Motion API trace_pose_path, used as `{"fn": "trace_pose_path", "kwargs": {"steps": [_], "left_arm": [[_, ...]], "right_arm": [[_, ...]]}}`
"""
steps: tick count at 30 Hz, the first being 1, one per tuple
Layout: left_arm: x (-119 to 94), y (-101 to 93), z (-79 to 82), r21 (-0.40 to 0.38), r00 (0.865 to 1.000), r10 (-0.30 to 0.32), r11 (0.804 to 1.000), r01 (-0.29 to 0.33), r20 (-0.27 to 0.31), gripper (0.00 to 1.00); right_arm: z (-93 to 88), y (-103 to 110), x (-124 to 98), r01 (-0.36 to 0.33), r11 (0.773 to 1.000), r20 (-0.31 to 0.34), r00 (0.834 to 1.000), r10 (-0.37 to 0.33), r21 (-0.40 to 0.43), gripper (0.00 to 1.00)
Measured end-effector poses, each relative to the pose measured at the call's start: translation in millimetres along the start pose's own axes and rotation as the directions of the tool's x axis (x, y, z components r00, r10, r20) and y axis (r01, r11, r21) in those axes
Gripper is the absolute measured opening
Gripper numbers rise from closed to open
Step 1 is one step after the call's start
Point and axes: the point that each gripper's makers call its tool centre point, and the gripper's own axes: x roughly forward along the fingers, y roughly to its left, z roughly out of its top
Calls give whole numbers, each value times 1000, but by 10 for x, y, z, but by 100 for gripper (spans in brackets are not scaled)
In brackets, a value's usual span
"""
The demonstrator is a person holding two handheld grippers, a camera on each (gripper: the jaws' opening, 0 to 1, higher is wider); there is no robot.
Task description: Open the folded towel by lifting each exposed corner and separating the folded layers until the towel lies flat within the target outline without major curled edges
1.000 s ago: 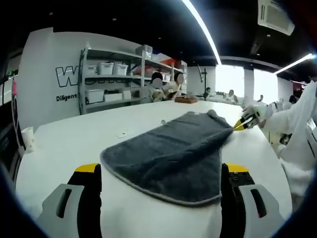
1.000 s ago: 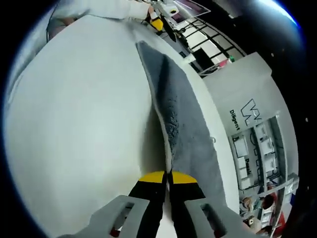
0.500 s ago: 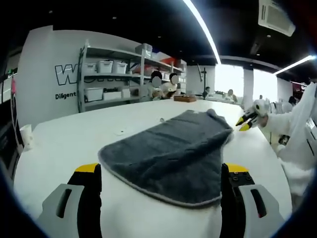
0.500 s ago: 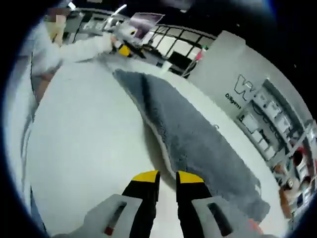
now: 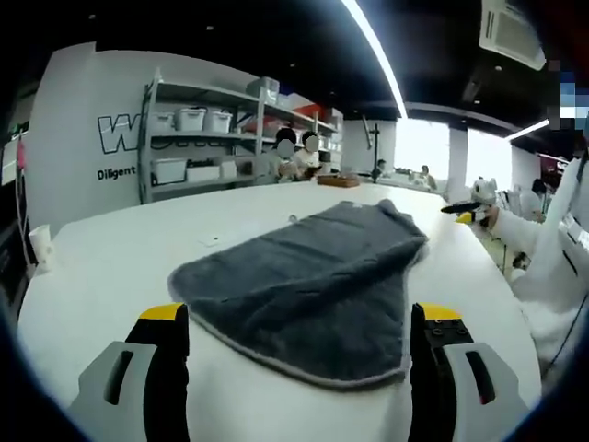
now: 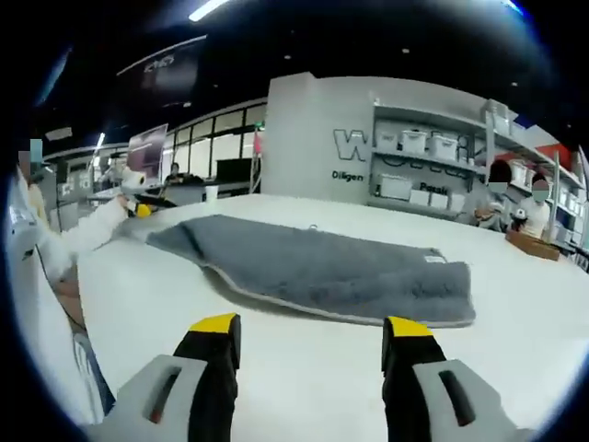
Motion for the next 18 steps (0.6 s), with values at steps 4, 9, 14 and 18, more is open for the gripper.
{"fn": "trace_pose_path", "kwargs": {"steps": [4, 9, 14, 18], "left_arm": [[-12, -119, -33, -11, 1000, -10, 1000, 10, 24, 98], [-113, -314, -75, -42, 996, 31, 999, -27, 84, 97], [-194, -521, -199, -85, 993, 81, 994, -74, 86, 96], [-202, -823, -311, -73, 996, 78, 994, -75, 38, 96]], "right_arm": [[-44, -217, -203, 46, 998, 15, 999, -47, 31, 70], [-125, -364, -349, 69, 996, 29, 997, -71, 58, 77], [-191, -431, -382, 58, 994, 50, 997, -63, 97, 84], [-249, -464, -384, 46, 993, 52, 997, -52, 108, 88]]}}
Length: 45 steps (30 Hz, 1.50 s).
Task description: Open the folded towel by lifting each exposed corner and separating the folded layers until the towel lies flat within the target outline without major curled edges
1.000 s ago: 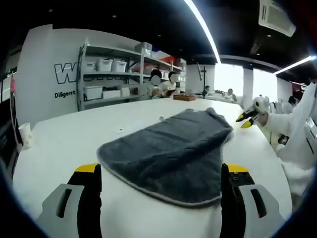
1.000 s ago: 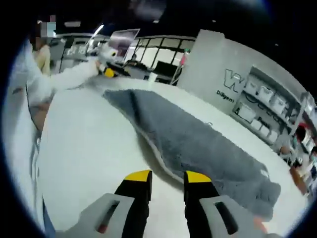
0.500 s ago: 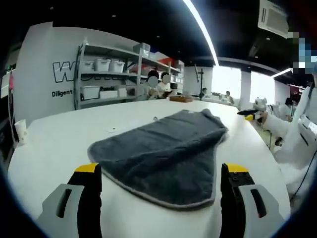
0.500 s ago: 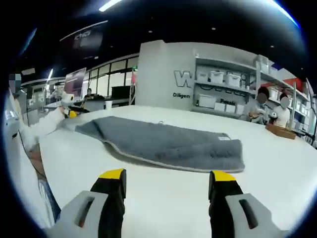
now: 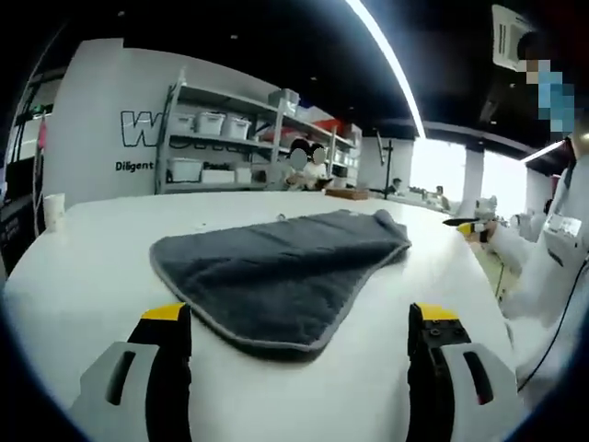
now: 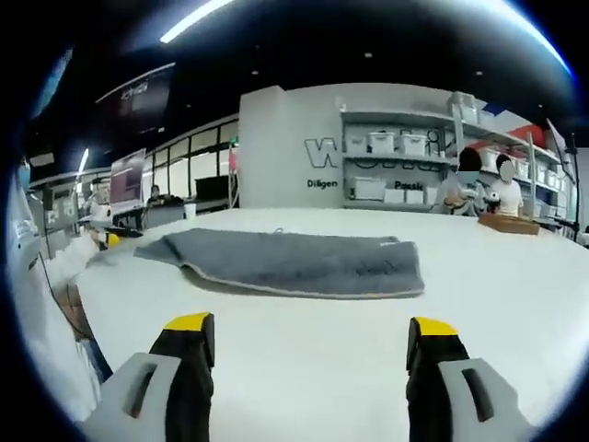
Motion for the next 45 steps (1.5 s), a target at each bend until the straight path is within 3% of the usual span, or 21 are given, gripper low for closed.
{"fn": "trace_pose_path", "kwargs": {"steps": [6, 11, 14, 18, 23, 28, 33, 38, 45], "left_arm": [[22, -296, -72, -4, 998, -3, 1000, 2, -63, 96], [62, -352, -157, -10, 992, 19, 1000, -20, -122, 93], [97, -314, -204, -5, 987, 47, 999, -48, -155, 87], [113, -168, -192, -55, 981, 127, 989, -136, -148, 83], [71, 53, -189, -149, 958, 252, 951, -271, -133, 76], [83, 130, -208, -174, 947, 286, 935, -310, -147, 67], [123, 156, -206, -245, 943, 306, 912, -330, -132, 52], [194, 120, -226, -271, 947, 284, 909, -316, -152, 27], [199, 102, -189, -283, 949, 271, 909, -307, -158, 3]], "right_arm": [[-18, -45, 41, -13, 1000, 26, 1000, 12, 11, 97], [-44, -20, 72, -44, 999, 36, 998, 43, 6, 99], [-60, -40, 86, -57, 998, 41, 998, 56, 9, 99], [-52, -61, 100, -77, 997, 49, 996, 76, 17, 99], [-44, -116, 119, -83, 996, 66, 994, 82, 13, 99], [-70, -136, 139, -91, 996, 66, 994, 90, 20, 99], [-100, -125, 156, -104, 994, 63, 993, 102, 18, 99], [-100, -110, 154, -119, 993, 64, 991, 118, 9, 98], [-141, -125, 152, -117, 993, 50, 992, 116, 0, 97]]}}
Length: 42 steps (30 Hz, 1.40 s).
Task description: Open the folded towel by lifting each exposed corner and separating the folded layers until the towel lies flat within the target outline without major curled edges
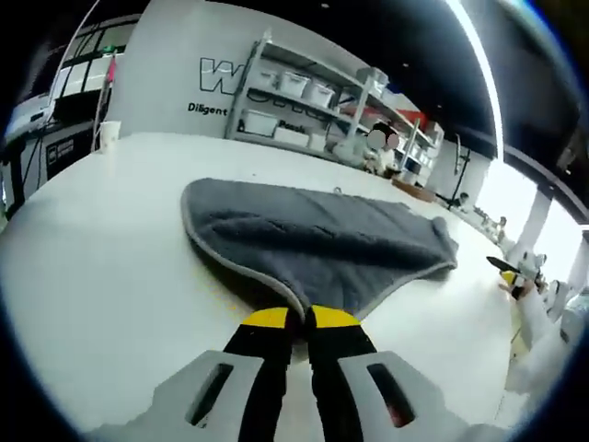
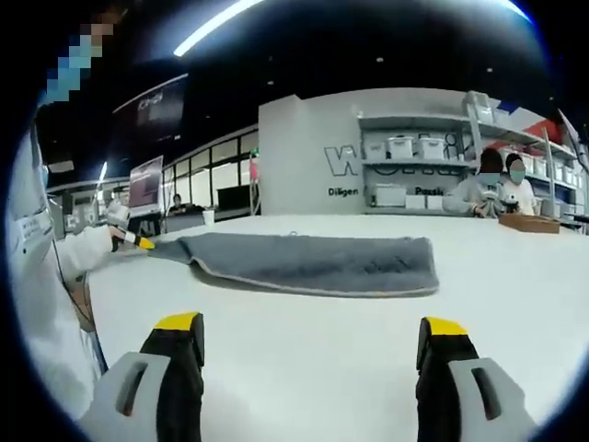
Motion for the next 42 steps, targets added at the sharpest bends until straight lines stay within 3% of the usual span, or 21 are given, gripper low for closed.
{"fn": "trace_pose_path", "kwargs": {"steps": [10, 18, 23, 27, 34, 37, 42], "left_arm": [[-241, 130, -129, -45, 998, 38, 998, -39, -42, 2], [-320, 99, -264, -78, 998, 12, 997, -16, -54, 4], [-444, 155, -236, -94, 999, 51, 994, -52, -14, 27], [-557, 132, -184, -52, 998, 66, 997, -65, 10, 45], [-702, -172, 23, 55, 995, -17, 998, 11, 97, 73], [-743, -242, 53, 79, 993, -35, 997, 27, 109, 80], [-748, -317, 66, 124, 993, -57, 991, 44, 101, 83]], "right_arm": [[12, -42, 12, 22, 1000, -12, 1000, -23, -20, 95], [149, -68, 105, 21, 999, -21, 1000, -22, -39, 95], [203, -104, 214, 13, 999, -41, 999, -15, -46, 96], [211, -153, 375, -12, 998, -85, 996, 8, -54, 97], [82, -328, 720, -45, 999, -184, 982, 45, 1, 96], [87, -398, 868, -48, 999, -195, 979, 51, 20, 96], [63, -520, 1100, -35, 999, -243, 969, 39, 20, 96]]}}
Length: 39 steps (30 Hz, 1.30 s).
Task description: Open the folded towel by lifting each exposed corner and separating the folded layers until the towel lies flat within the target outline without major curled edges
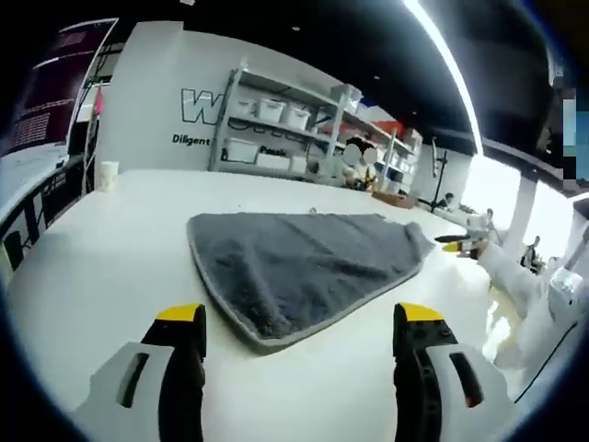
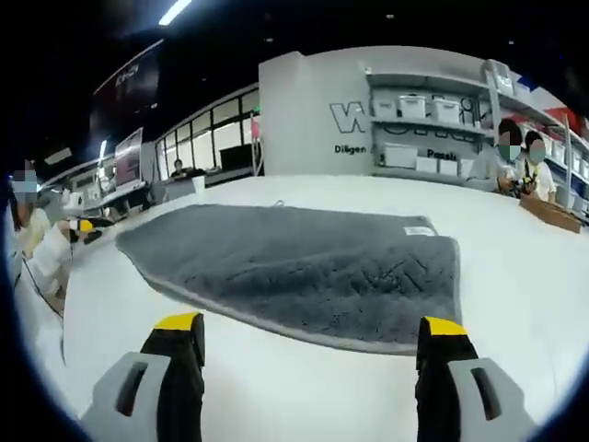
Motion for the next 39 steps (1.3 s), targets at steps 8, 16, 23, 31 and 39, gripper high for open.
{"fn": "trace_pose_path", "kwargs": {"steps": [8, 16, 23, 31, 39], "left_arm": [[-3, -21, 36, 24, 1000, -8, 1000, 8, 0, 87], [14, 6, -2, 23, 1000, -5, 1000, 5, -12, 87], [46, -19, -14, 20, 1000, -17, 1000, 17, -10, 87], [12, -17, -47, 8, 1000, -21, 1000, 21, -4, 87], [-54, 8, -58, 4, 1000, -14, 1000, 14, 3, 87]], "right_arm": [[-29, -111, 188, 3, 998, -80, 997, 3, 67, 99], [-154, -80, 71, 4, 997, -105, 994, 4, 79, 99], [-222, -51, -81, 2, 997, -118, 993, 8, 84, 99], [-316, -17, -250, -2, 998, -117, 993, 10, 69, 99], [-300, -36, -298, -12, 996, -102, 995, 22, 93, 98]]}}
